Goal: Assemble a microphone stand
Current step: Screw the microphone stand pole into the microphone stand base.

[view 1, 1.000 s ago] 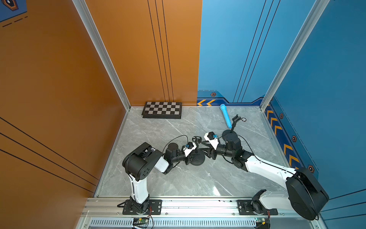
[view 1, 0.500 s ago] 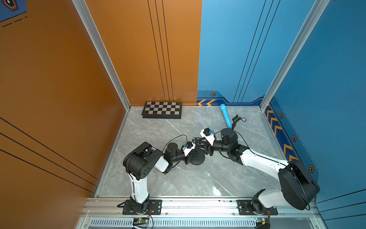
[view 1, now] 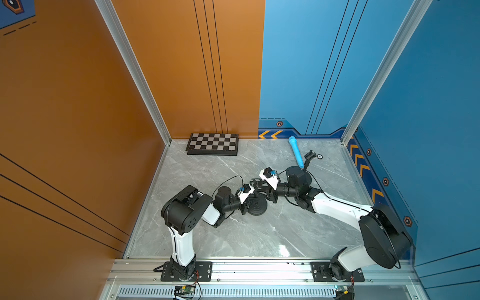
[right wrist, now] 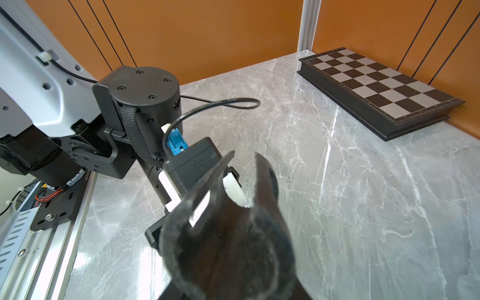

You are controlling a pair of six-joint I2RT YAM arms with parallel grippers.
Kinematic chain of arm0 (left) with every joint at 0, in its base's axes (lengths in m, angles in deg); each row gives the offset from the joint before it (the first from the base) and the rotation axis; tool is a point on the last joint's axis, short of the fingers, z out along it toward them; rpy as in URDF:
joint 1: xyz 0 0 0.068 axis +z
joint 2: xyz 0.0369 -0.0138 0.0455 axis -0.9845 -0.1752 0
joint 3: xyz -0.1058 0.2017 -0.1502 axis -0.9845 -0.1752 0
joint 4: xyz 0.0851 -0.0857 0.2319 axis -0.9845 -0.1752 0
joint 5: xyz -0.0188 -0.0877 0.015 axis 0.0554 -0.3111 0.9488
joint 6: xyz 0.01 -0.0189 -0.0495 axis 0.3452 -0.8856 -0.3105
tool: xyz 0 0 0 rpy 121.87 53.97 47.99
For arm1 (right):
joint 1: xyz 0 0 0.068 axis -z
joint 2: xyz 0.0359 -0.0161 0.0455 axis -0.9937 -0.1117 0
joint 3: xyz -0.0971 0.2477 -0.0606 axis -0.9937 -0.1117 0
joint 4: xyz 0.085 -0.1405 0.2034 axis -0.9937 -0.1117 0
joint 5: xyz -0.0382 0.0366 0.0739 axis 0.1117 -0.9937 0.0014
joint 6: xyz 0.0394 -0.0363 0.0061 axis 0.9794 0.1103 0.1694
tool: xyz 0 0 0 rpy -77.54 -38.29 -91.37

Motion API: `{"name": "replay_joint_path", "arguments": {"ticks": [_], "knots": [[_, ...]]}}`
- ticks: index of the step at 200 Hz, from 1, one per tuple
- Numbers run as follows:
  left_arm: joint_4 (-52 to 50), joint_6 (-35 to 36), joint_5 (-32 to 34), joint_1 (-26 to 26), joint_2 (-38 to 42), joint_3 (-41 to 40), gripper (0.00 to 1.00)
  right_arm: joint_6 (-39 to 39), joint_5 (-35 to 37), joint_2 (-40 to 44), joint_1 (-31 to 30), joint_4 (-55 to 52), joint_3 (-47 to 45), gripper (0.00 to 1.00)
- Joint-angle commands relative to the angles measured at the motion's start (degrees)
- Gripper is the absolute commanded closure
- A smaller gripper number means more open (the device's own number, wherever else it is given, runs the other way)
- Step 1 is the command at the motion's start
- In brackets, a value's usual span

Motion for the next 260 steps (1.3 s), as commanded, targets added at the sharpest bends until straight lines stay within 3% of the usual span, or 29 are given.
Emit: {"name": "replay_joint_path", "arguments": {"ticks": [1, 20, 89, 104, 122, 146, 173, 231, 244, 260], "knots": [[-1.4, 4.6, -0.3, -0.2, -1.3, -1.2, 0.88, 0.4, 7.8, -2.2, -0.9, -0.5, 1.8, 0.7], [-1.4, 4.3, -0.3, -0.1, -1.2, -1.1, 0.87, 1.6, 11.3, -2.4, -2.2, 1.3, 1.3, 0.76], [-1.4, 3.9, -0.4, -0.2, -1.8, -1.3, 0.86, 7.4, 29.8, -3.5, -9.4, 10.4, -2.4, 0.76], [-1.4, 3.9, -0.1, -0.2, -1.8, -1.6, 0.86, 7.4, 35.9, -3.2, -11.7, 12.0, -3.2, 0.87], [-1.4, 3.6, 0.9, -0.2, -1.4, -1.7, 0.77, 8.0, 45.4, -2.9, -14.9, 14.9, -4.6, 1.0], [-1.2, 1.6, 3.1, -0.2, 0.1, -1.7, 0.6, 9.8, 59.9, -3.2, -20.3, 18.9, -6.4, 1.0], [-0.8, -1.2, 5.0, -0.4, 2.7, -1.3, 0.57, 10.7, 70.4, -4.9, -24.7, 22.0, -7.1, 1.0], [2.5, -2.9, 6.2, -1.9, -1.7, 2.8, 0.61, 12.9, 69.1, -6.7, -25.1, 24.5, -7.8, 1.0], [6.4, -3.8, 6.3, -2.3, -4.1, 2.8, 0.69, 13.4, 64.9, -5.8, -24.2, 24.5, -8.3, 1.0], [10.4, -4.4, 5.3, -2.2, -7.2, 2.8, 0.83, 13.3, 54.9, -4.0, -22.0, 23.1, -9.0, 0.96]]}}
